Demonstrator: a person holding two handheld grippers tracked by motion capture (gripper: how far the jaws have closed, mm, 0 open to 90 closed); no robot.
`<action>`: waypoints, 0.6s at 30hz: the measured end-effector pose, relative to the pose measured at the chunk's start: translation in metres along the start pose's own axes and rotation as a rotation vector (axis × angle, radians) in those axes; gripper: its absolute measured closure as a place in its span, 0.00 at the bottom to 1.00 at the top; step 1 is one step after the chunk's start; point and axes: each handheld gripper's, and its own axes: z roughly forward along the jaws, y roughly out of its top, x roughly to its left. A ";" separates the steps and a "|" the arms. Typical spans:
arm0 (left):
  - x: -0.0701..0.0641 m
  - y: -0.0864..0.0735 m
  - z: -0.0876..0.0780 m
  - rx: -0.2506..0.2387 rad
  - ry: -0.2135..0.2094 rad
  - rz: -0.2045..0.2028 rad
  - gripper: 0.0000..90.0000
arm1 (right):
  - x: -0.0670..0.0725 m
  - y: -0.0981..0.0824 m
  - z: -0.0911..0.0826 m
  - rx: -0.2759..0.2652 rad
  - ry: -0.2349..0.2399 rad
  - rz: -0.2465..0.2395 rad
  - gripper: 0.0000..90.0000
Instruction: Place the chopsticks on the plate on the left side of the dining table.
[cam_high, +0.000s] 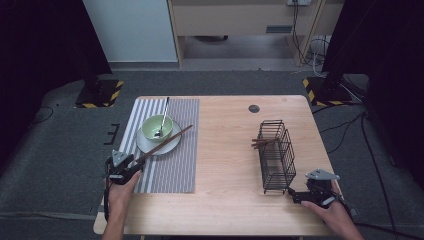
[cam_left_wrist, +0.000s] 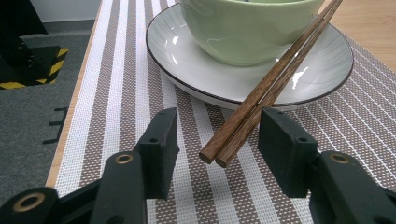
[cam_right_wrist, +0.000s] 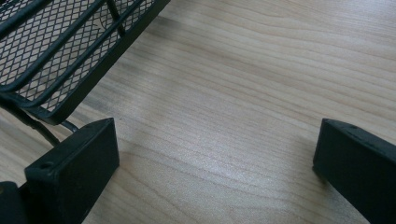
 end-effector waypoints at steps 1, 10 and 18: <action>0.001 0.000 0.000 0.002 0.002 -0.001 0.53 | 0.000 0.000 0.000 0.000 0.000 0.000 0.00; 0.001 -0.001 0.002 0.008 0.014 0.008 0.54 | 0.000 0.000 0.000 0.000 0.000 0.000 0.00; -0.005 -0.001 0.000 0.023 0.003 0.040 0.52 | 0.000 0.000 0.000 0.000 0.000 0.000 0.00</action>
